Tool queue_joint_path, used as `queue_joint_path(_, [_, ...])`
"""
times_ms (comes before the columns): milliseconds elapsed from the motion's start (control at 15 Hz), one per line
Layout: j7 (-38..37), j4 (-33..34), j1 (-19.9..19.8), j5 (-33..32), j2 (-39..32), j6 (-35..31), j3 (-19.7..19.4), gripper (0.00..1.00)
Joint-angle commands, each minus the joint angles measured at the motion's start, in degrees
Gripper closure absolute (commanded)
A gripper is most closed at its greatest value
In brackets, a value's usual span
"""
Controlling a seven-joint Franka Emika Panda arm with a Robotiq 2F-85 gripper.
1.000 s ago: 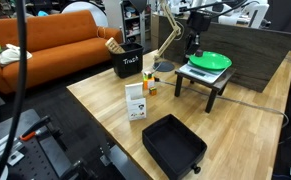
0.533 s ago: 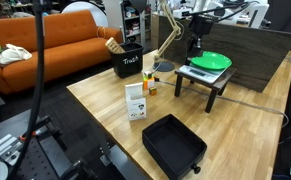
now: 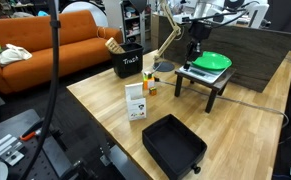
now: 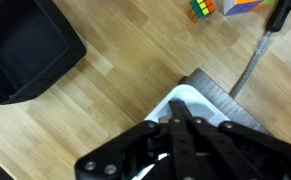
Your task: Press the on/off button on the kitchen scale.
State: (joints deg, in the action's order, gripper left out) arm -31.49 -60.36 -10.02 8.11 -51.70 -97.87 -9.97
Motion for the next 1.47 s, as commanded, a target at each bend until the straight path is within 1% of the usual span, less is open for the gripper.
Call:
queue_joint_path(0, [0.19,3.20,-0.85,0.53,-1.73,2.98,0.59,1.00])
queue_joint_path(867, [0.10,7.05,-0.99,0.73,-4.09,5.78,1.02,1.00])
queue_joint_path(1400, [0.05,5.77,-0.51,1.05,-3.49,5.62,0.89,1.00])
